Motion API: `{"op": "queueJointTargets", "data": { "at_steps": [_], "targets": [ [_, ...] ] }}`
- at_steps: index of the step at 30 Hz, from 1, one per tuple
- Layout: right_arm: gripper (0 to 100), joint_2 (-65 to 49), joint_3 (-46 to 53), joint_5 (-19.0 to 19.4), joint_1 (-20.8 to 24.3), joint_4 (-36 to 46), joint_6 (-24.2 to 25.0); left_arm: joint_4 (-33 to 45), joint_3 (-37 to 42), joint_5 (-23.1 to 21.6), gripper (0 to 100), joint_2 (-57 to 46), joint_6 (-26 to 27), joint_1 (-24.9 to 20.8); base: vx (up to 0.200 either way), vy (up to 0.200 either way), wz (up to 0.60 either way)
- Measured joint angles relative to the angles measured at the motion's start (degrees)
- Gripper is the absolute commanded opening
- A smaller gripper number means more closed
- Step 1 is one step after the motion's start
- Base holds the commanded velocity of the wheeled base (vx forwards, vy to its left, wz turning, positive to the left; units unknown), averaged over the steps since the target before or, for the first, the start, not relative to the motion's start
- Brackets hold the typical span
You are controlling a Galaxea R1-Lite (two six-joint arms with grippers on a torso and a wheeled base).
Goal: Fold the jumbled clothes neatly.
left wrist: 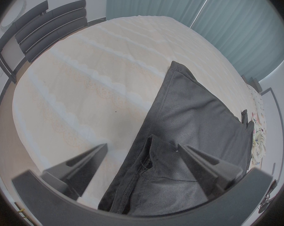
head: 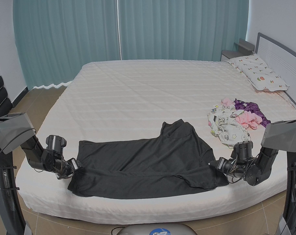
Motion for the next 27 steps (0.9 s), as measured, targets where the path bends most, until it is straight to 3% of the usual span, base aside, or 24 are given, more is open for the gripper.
{"op": "queueJointTargets", "data": {
  "at_steps": [11,17,20,27],
  "targets": [
    [100,-4.8,-2.69,0.02,0.05,2.83,-0.01,-0.11,-2.73,-0.9,100,-4.25,-1.21,1.77,0.0,0.0,0.0],
    [100,-5.51,-3.33,0.02,0.72,2.96,-0.01,0.0,-3.54,-0.93,100,-4.96,-2.88,1.96,0.2,0.0,0.0],
    [100,-5.62,-3.52,0.02,0.93,3.02,-0.01,-0.04,-4.0,-1.22,100,-4.88,-2.88,2.02,0.0,0.0,0.0],
    [100,-5.64,-3.69,-0.02,1.13,3.02,-0.04,1.26,-11.23,-1.67,100,-3.07,-3.08,2.4,0.0,0.0,0.0]
  ]
}}
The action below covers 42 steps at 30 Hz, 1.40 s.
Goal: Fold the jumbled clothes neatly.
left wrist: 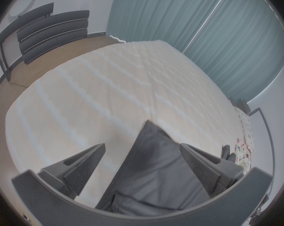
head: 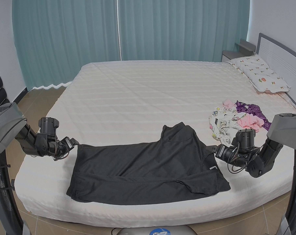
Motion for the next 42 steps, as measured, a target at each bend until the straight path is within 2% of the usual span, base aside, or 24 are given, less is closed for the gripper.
{"op": "queueJointTargets", "data": {
  "at_steps": [12,20,21,30,37,42],
  "targets": [
    [100,0.16,-0.09,0.02,0.16,0.1,-0.07,9.44,-20.29,-0.71,100,9.11,0.11,-0.72,0.0,0.0,0.0],
    [100,0.82,-0.16,-0.02,0.21,0.1,-0.18,10.68,-27.53,-5.08,100,16.3,0.32,-1.66,0.0,0.0,0.0],
    [100,0.96,-0.38,-0.02,0.21,0.13,-0.22,10.7,-27.72,-5.5,0,16.74,0.33,-1.68,0.0,0.0,0.0],
    [100,2.85,-7.25,0.02,0.16,4.78,-0.32,10.68,-27.75,-5.66,0,18.36,0.29,-1.73,0.0,0.0,0.0],
    [100,6.55,-19.29,0.02,0.11,10.73,-0.88,10.56,-26.15,-5.46,0,17.85,-0.39,-1.68,0.0,0.0,0.0],
    [100,10.96,-30.23,-0.04,0.33,17.41,-3.21,10.51,-24.26,-5.25,0,16.63,-1.16,-1.87,0.0,0.0,0.0]
  ]
}}
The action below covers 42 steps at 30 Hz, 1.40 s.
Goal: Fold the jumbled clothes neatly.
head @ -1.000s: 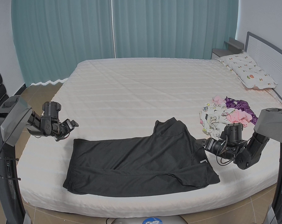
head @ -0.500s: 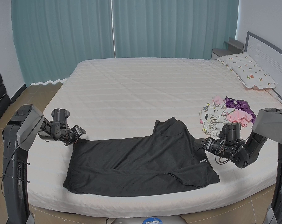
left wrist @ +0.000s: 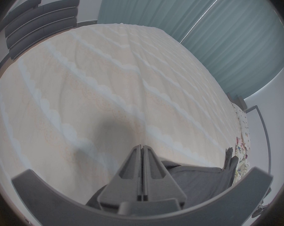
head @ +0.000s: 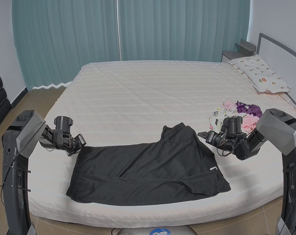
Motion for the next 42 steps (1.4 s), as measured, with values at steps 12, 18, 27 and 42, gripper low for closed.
{"op": "queueJointTargets", "data": {
  "at_steps": [12,18,27,42],
  "targets": [
    [100,12.91,-20.7,-4.27,2.73,6.6,-4.18,0.13,2.73,0.23,0,-3.06,-2.0,-0.76,0.0,0.0,0.0],
    [0,17.44,-27.08,-6.22,3.08,6.81,-4.23,0.17,3.06,0.34,0,-3.8,-2.11,-1.0,0.0,0.0,0.0],
    [0,18.72,-27.65,-8.96,3.11,6.24,-3.41,-0.06,3.32,1.45,0,-4.28,-2.02,-0.85,0.0,0.0,0.0],
    [0,13.53,-18.99,-9.48,2.91,-3.64,-0.34,-0.73,2.77,4.19,0,-5.84,-2.27,0.52,0.0,0.0,0.0]
  ]
}}
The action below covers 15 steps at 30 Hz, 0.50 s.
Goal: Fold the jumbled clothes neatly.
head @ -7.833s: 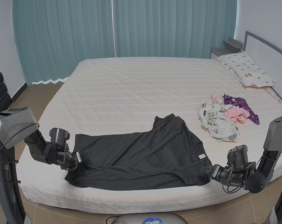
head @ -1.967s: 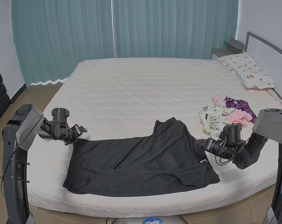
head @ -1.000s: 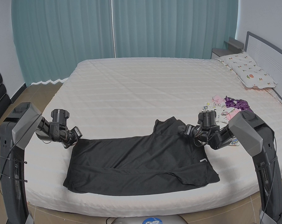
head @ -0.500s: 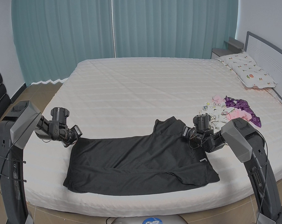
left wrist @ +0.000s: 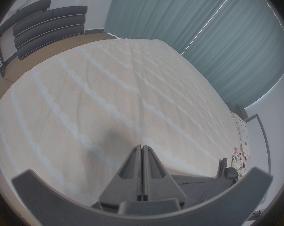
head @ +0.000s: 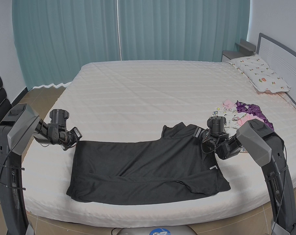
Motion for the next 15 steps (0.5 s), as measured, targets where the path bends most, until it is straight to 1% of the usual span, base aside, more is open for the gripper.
{"op": "queueJointTargets", "data": {
  "at_steps": [3,9,15],
  "targets": [
    [0,-0.51,1.1,-0.05,0.0,-3.04,0.0,-1.0,0.05,0.05,0,-0.37,-0.71,0.32,0.0,0.0,0.0],
    [0,-1.67,4.94,-0.02,-0.28,-5.01,-0.04,-2.91,0.41,0.09,0,-1.05,-3.75,0.99,0.0,0.0,0.0],
    [0,-2.22,6.25,-0.05,-0.68,-5.39,0.05,-3.16,2.08,-0.3,0,-2.13,-4.05,2.04,0.0,0.0,0.0]
  ]
}}
